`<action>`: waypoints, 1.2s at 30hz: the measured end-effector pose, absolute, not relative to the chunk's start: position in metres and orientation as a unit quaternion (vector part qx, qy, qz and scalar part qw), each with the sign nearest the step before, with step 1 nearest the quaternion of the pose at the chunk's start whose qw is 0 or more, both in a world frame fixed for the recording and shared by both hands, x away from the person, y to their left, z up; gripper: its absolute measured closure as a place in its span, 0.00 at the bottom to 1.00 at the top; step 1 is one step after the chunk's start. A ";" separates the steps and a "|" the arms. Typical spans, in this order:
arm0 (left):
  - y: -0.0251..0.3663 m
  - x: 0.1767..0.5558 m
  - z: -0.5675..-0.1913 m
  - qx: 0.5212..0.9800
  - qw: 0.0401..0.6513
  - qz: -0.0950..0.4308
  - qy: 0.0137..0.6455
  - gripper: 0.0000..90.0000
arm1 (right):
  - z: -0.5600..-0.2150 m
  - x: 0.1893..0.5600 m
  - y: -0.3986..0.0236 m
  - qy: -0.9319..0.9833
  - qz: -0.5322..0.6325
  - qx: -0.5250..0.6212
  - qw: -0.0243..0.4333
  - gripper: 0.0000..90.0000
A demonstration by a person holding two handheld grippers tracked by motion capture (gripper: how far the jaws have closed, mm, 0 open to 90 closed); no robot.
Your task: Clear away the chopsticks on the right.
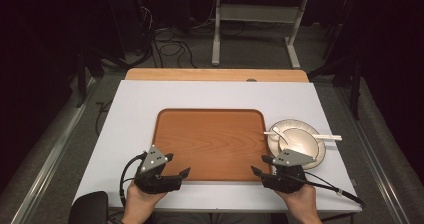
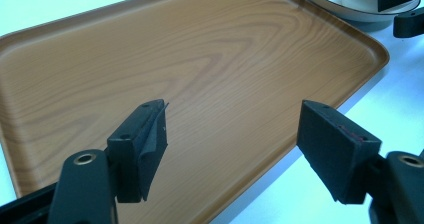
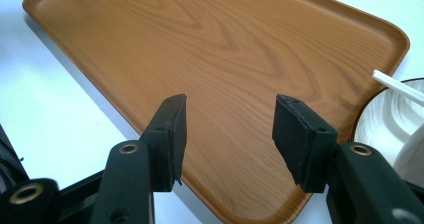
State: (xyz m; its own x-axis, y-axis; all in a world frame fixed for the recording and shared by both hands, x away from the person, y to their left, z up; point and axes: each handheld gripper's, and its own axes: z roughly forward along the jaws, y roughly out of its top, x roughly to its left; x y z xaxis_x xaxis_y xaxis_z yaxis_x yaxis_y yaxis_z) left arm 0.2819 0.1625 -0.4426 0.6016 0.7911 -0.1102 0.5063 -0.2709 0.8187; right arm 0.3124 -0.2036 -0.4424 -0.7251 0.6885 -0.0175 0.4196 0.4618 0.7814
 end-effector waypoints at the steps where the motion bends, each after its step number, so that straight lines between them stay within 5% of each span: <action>1: 0.162 0.282 -0.443 0.781 0.438 0.162 0.416 0.32 | -0.443 0.313 -0.204 0.838 0.400 0.330 0.168 0.55; 36: 0.157 0.283 -0.446 0.790 0.427 0.159 0.411 0.32 | -0.434 0.311 -0.207 0.848 0.402 0.308 0.159 0.49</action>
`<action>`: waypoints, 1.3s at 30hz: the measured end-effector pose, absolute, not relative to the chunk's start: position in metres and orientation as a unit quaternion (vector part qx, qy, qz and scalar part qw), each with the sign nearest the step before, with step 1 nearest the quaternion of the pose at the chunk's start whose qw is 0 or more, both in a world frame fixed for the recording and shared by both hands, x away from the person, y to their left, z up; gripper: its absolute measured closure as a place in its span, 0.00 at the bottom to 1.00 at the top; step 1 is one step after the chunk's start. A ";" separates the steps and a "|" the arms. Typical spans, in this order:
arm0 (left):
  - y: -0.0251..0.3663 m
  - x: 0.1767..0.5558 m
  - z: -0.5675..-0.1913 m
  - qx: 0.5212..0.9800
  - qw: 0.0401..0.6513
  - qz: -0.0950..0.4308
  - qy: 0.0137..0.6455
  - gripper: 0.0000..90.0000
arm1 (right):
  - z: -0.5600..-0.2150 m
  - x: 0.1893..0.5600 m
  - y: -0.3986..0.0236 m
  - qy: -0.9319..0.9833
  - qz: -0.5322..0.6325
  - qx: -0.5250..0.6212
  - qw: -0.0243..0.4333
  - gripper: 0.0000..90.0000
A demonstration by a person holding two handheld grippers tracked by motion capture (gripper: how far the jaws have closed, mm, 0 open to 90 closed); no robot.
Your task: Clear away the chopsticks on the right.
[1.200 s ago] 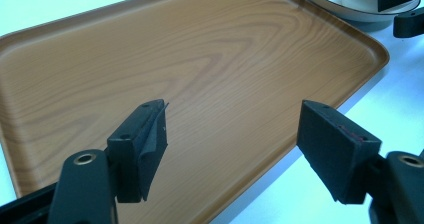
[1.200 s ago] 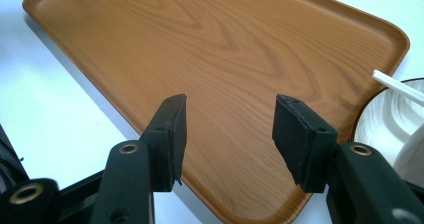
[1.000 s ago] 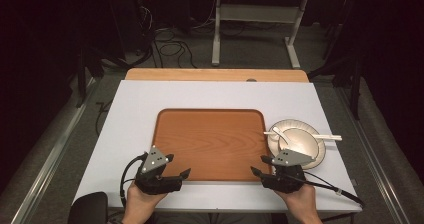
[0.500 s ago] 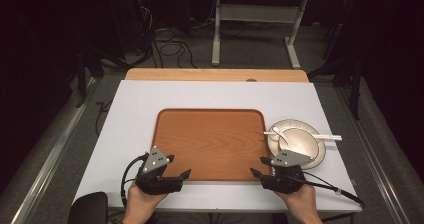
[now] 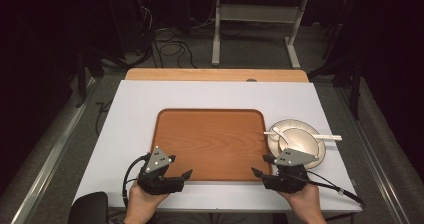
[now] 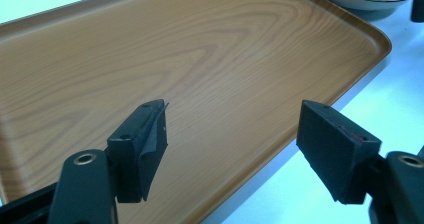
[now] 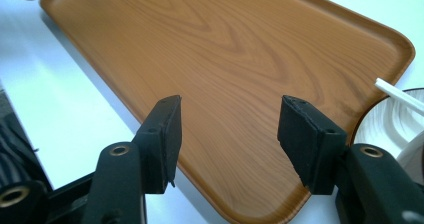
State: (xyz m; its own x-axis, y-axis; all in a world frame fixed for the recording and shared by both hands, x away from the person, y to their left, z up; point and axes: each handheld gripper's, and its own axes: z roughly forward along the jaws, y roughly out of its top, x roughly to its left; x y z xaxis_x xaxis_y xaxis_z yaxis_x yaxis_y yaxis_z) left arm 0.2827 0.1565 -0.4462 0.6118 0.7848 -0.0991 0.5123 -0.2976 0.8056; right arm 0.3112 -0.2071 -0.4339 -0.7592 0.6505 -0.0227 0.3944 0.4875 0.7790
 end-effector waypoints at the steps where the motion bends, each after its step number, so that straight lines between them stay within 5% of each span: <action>1: 0.156 0.283 -0.447 0.790 0.426 0.160 0.410 0.32 | -0.432 0.310 -0.208 0.849 0.401 0.304 0.160 0.50; 39: 0.158 0.288 -0.450 0.787 0.423 0.154 0.423 0.32 | -0.368 0.344 -0.273 0.846 0.354 0.352 0.186 0.70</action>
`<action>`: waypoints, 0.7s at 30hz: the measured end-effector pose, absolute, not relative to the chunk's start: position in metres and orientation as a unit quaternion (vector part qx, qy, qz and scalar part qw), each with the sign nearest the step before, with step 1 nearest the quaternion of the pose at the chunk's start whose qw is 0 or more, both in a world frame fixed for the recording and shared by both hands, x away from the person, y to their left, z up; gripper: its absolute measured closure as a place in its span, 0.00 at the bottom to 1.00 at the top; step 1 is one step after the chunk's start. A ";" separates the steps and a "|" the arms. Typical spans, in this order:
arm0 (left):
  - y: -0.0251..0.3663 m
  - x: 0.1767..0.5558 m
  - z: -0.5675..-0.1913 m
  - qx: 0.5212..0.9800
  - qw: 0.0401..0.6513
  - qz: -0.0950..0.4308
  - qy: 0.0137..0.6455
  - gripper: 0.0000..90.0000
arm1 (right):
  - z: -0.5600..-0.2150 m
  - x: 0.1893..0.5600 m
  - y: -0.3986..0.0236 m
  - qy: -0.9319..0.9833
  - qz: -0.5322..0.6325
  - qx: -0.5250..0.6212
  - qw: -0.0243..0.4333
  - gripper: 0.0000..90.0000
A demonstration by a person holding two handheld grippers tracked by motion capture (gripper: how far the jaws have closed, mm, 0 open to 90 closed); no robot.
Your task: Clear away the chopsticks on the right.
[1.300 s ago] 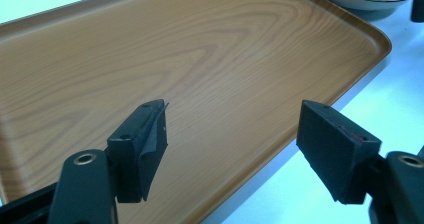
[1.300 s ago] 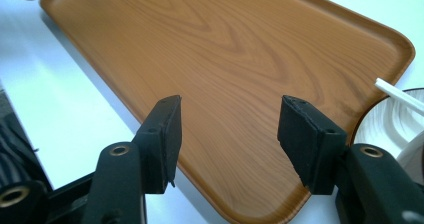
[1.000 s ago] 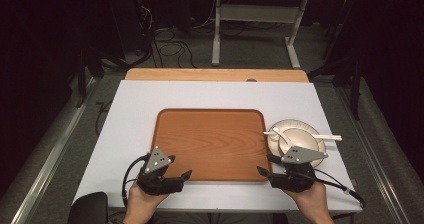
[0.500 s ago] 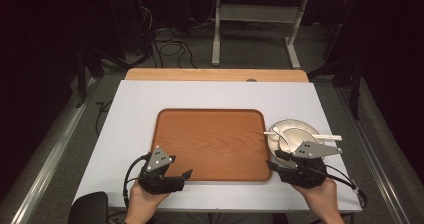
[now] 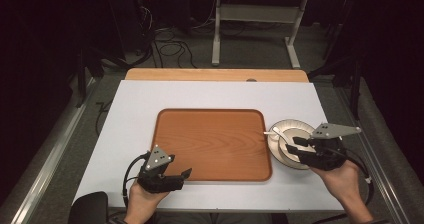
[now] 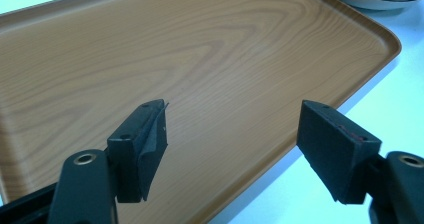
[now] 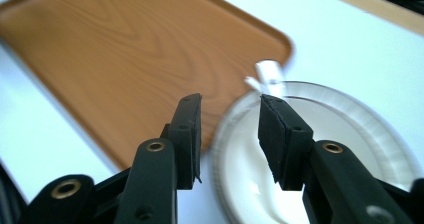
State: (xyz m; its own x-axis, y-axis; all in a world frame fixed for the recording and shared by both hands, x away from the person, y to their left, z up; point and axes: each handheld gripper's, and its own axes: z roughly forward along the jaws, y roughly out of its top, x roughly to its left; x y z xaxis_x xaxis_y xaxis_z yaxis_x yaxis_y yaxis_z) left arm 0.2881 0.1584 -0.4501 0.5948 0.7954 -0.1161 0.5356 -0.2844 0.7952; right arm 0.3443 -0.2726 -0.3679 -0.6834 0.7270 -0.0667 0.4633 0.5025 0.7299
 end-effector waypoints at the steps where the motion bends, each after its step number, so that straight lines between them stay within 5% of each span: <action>1: 0.158 0.288 -0.450 0.787 0.422 0.154 0.423 0.32 | -0.365 0.346 -0.276 0.847 0.348 0.353 0.192 0.70; 21: 0.159 0.280 -0.452 0.783 0.415 0.161 0.433 0.32 | -0.353 0.406 -0.319 0.859 0.250 0.389 0.221 0.76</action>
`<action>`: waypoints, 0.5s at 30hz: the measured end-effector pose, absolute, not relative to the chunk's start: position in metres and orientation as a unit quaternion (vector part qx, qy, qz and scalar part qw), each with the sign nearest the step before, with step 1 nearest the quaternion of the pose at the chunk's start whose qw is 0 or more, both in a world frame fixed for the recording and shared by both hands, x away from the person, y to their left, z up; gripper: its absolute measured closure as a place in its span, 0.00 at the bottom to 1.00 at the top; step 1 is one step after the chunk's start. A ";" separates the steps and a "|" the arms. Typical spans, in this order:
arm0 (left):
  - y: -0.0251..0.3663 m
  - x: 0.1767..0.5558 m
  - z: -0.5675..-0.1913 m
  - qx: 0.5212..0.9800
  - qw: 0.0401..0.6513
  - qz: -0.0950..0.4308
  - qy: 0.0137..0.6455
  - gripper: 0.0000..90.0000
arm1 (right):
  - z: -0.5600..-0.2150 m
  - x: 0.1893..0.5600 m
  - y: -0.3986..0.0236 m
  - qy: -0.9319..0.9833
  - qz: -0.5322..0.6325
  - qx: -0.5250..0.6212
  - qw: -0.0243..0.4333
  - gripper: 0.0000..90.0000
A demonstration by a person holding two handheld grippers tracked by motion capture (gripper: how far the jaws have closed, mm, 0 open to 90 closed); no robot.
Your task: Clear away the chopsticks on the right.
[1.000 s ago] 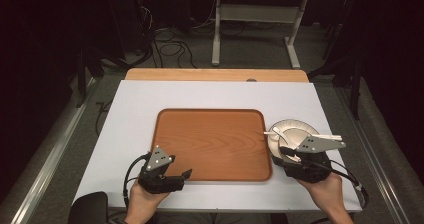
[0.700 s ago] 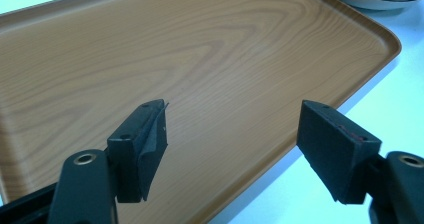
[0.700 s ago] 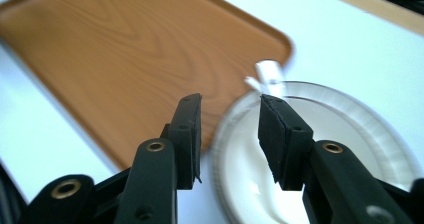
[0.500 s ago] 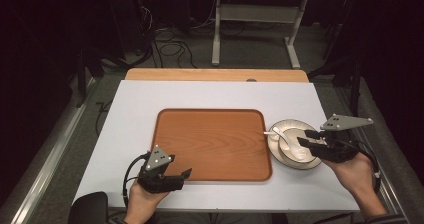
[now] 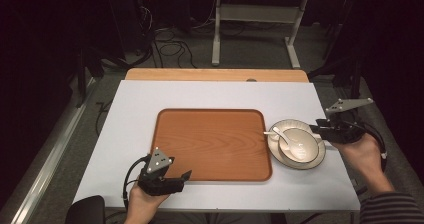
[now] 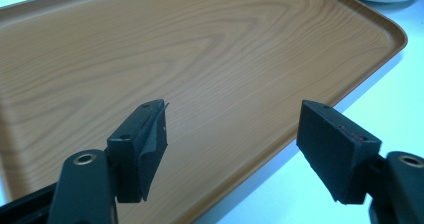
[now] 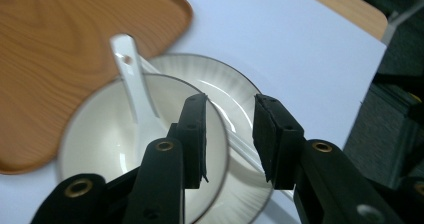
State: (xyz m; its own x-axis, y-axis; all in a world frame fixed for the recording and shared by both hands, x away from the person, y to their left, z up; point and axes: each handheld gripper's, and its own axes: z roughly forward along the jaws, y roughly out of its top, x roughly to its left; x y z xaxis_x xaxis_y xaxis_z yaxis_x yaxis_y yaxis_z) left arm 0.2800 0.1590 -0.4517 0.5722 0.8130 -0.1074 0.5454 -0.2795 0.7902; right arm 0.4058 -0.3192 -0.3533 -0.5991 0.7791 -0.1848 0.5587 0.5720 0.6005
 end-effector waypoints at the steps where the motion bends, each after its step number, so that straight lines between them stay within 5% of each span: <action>1: 0.161 0.279 -0.452 0.782 0.415 0.162 0.436 0.32 | -0.355 0.410 -0.321 0.860 0.239 0.392 0.221 0.76; 15: 0.167 0.269 -0.452 0.772 0.405 0.178 0.457 0.32 | -0.389 0.450 -0.342 0.881 0.149 0.407 0.189 0.79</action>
State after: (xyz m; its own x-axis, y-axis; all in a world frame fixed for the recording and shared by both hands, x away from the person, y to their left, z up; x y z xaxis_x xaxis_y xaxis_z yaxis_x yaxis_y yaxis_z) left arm 0.2686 0.1672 -0.4516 0.5191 0.8494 -0.0951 0.5611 -0.2547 0.7876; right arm 0.4504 -0.3423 -0.3888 -0.5970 0.7741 -0.2105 0.6614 0.6234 0.4170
